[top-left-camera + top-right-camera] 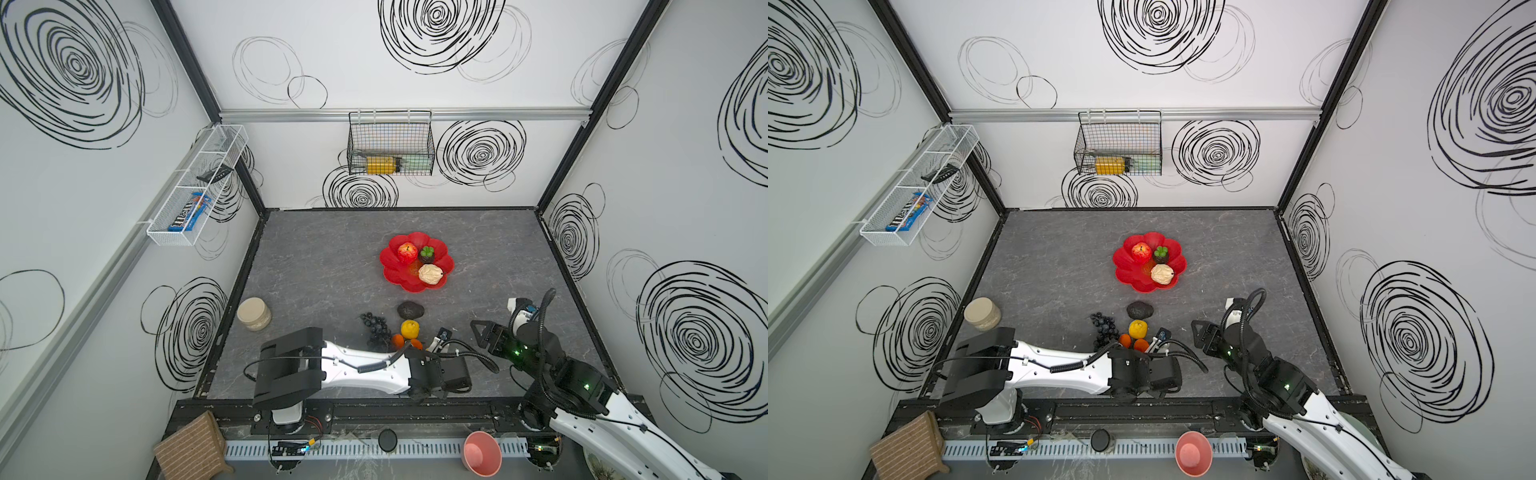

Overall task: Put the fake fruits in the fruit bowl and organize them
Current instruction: 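Close the left gripper on the yellow lemon and lift it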

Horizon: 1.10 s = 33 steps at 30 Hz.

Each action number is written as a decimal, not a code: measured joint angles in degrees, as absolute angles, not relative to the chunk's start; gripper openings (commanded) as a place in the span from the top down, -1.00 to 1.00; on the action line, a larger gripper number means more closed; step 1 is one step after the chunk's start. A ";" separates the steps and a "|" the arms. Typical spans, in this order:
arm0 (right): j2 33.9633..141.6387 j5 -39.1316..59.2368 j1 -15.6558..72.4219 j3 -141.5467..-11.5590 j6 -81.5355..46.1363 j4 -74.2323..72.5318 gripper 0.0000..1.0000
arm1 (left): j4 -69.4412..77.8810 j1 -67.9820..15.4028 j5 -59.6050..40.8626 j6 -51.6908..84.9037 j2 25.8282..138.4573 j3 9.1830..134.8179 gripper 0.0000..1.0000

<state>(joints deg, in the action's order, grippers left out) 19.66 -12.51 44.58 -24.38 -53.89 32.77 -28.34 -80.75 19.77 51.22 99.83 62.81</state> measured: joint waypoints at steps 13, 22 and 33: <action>19.66 -12.53 44.58 -24.62 -53.78 32.77 -0.55 | -26.89 -80.55 20.47 50.37 102.24 63.13 -0.37; 19.66 -12.56 44.58 -25.02 -53.78 32.80 -0.55 | -23.31 -80.90 22.33 49.41 99.57 60.77 -0.22; 20.29 -11.55 44.58 -26.44 -53.76 32.23 -0.56 | -9.65 -80.95 27.97 43.86 78.39 45.15 -0.18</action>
<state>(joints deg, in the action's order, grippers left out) 20.29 -11.55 44.58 -26.44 -53.76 32.23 -9.65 -80.95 27.97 43.86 78.39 45.15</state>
